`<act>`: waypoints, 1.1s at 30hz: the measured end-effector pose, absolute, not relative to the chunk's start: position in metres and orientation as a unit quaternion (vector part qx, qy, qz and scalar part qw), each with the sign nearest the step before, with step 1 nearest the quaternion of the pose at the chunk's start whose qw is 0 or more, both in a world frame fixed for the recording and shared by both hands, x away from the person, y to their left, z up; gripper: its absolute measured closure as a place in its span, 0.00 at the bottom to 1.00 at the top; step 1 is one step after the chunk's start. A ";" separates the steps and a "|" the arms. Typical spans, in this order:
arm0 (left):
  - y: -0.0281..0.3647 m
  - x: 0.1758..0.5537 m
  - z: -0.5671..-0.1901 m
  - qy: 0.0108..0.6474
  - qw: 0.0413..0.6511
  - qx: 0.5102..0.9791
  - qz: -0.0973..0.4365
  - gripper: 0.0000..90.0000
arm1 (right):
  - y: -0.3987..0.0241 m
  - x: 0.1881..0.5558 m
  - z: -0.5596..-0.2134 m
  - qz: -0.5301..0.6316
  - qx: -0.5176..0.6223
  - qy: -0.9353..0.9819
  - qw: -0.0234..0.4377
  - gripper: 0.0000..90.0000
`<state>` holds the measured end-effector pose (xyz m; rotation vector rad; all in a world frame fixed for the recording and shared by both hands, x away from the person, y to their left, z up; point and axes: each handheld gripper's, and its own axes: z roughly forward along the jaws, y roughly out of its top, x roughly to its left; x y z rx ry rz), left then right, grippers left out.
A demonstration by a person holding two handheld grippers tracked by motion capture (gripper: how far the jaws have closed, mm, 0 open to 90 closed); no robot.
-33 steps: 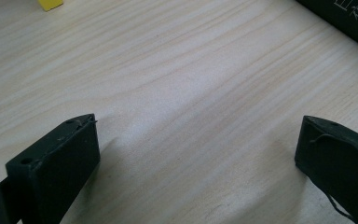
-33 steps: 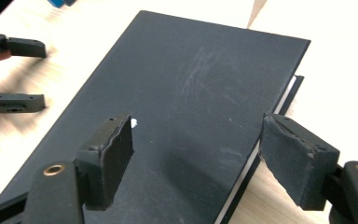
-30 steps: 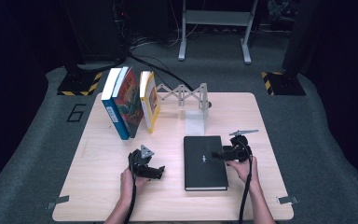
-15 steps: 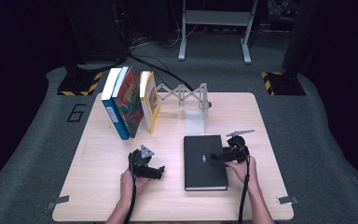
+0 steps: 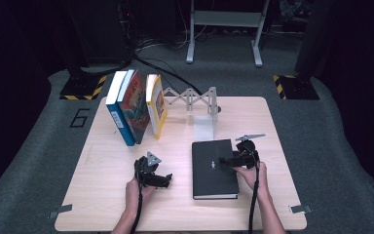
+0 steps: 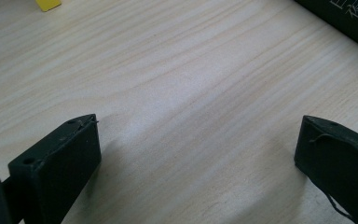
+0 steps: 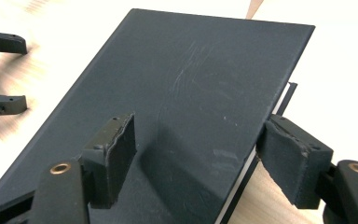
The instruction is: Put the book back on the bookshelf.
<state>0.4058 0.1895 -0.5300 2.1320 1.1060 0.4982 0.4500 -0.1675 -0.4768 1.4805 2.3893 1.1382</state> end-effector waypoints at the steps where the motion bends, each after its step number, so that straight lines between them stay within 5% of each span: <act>1: 0.189 0.406 -0.530 0.425 0.338 0.818 0.191 0.00 | -0.167 0.450 -0.477 0.378 0.492 0.782 0.057 0.32; 11: 0.189 0.406 -0.530 0.425 0.338 0.818 0.192 0.00 | -0.167 0.458 -0.464 0.397 0.488 0.775 0.063 0.42; 24: 0.189 0.406 -0.530 0.425 0.338 0.818 0.191 0.00 | -0.160 0.486 -0.453 0.404 0.490 0.772 0.010 0.59; 33: 0.189 0.406 -0.530 0.424 0.338 0.818 0.191 0.01 | -0.155 0.507 -0.443 0.374 0.487 0.789 -0.015 0.61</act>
